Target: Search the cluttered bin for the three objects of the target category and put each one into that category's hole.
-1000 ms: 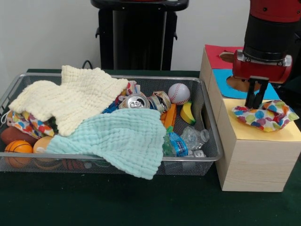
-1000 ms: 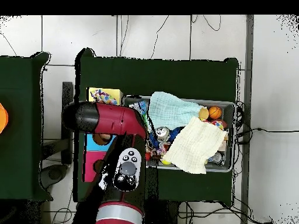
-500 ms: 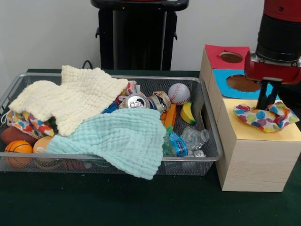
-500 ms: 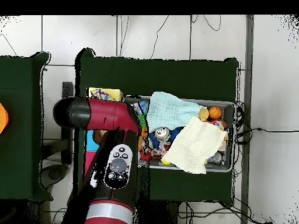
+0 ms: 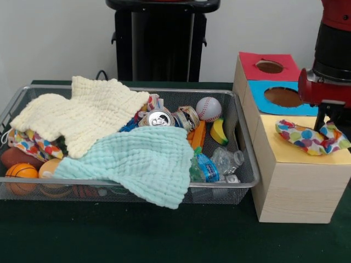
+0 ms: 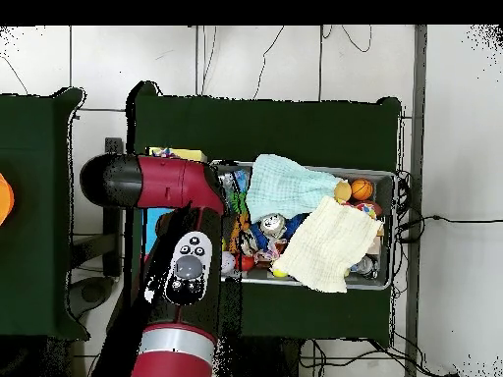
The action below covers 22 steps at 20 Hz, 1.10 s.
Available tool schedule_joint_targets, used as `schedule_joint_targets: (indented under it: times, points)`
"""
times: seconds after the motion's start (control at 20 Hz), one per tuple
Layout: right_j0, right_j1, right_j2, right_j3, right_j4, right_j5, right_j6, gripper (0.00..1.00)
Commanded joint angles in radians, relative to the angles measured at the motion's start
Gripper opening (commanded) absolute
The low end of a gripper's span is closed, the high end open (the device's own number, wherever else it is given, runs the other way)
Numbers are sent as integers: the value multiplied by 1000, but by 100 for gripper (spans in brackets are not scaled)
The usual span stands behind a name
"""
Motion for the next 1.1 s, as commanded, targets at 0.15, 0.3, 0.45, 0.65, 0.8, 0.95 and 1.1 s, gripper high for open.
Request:
schedule_joint_targets:
  times: [0.15,0.3,0.45,0.65,0.8,0.95,1.1]
  points:
    - [-43,93,58,-11,38,-32,234,0]
    - [-54,104,73,18,33,-83,217,0]
    - [-79,117,104,55,26,-154,189,0]
    - [-98,85,118,107,18,-164,162,0]
    - [-113,51,128,150,11,-163,143,0]
    - [-127,23,131,174,0,-145,125,0]
    - [-147,8,144,193,-11,-146,105,0]
